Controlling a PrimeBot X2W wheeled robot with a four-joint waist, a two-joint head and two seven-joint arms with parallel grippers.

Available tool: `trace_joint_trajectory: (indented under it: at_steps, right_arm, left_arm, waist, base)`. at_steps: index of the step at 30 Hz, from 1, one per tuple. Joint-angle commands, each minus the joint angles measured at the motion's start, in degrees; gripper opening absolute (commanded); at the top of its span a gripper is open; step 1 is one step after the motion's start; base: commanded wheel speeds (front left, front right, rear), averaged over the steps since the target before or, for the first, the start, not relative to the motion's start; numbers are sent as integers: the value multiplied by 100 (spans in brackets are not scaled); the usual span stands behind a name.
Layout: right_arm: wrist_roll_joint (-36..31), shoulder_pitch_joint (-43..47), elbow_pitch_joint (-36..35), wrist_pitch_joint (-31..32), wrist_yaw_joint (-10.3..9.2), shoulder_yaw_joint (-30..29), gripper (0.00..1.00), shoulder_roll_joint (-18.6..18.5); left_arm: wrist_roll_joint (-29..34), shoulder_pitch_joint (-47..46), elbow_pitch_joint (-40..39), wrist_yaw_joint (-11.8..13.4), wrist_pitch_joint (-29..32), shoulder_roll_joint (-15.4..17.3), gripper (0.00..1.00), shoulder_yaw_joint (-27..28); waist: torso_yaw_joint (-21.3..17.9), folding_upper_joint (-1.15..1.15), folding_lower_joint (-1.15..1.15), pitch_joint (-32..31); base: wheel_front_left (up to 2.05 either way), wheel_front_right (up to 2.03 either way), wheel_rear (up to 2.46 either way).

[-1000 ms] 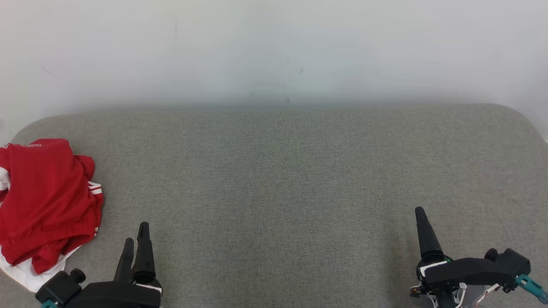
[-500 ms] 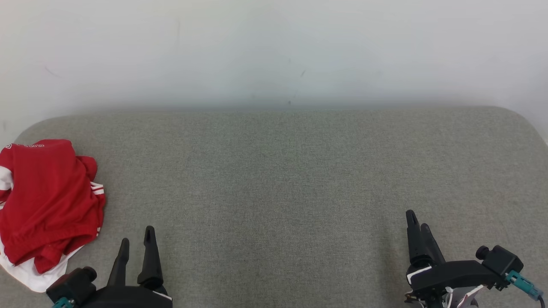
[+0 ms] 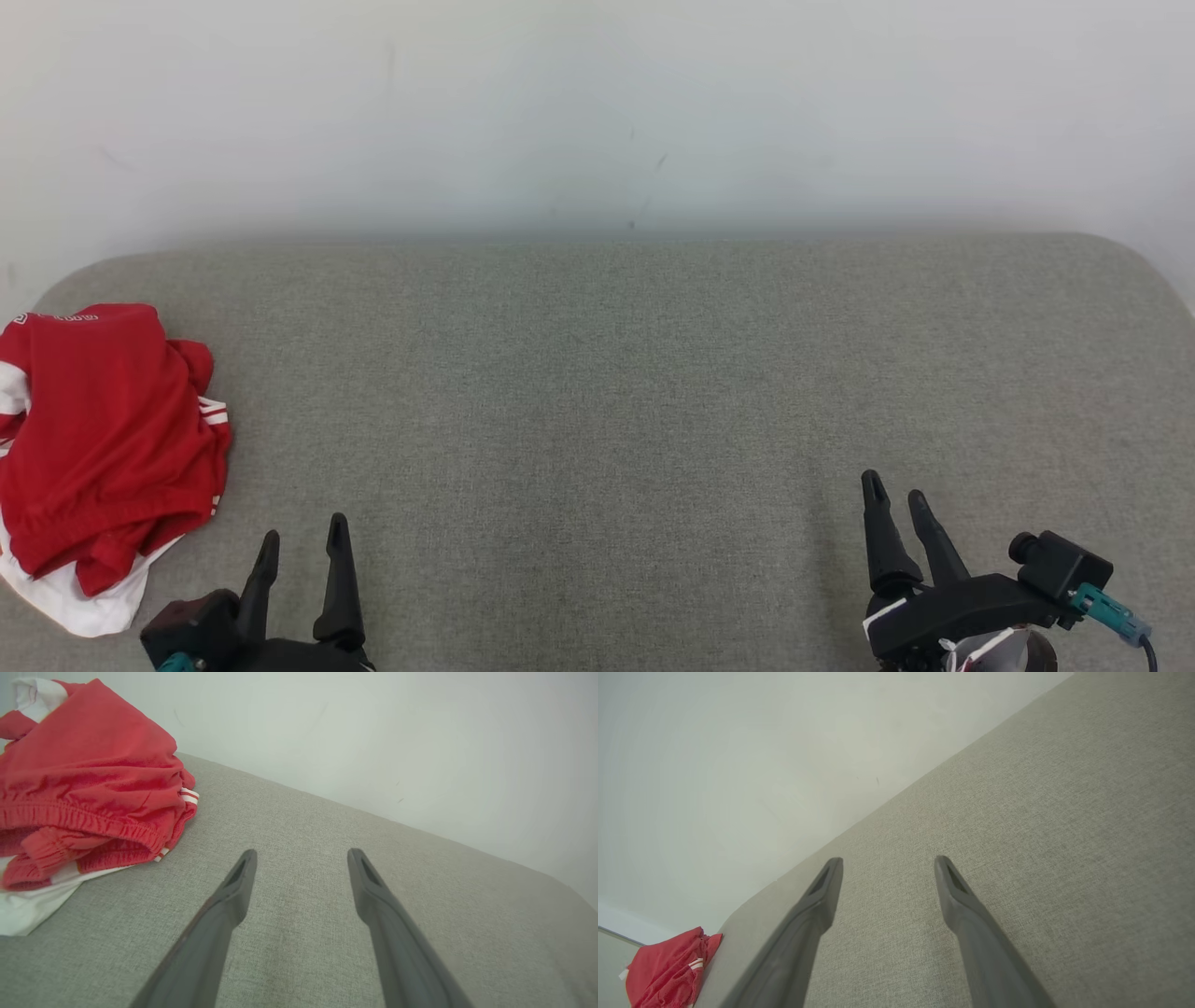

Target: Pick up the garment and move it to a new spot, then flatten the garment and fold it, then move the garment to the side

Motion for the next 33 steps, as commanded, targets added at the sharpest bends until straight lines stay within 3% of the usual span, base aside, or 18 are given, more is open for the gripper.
trace_joint_trajectory:
  at_steps: [1,33]
  right_arm:
    - [-176,-77,-45,-25,-7,24,100,-24]
    - [-1511,75,-70,-328,-10,201,100,-28]
  left_arm:
    - [174,-20,-29,38,-54,59,100,-26]
    - [1510,94,-58,150,-431,92,100,-142]
  waist:
    - [4,0,0,7]
    - [50,0,0,0]
  base:
    - [0,0,0]
    - [0,0,0]
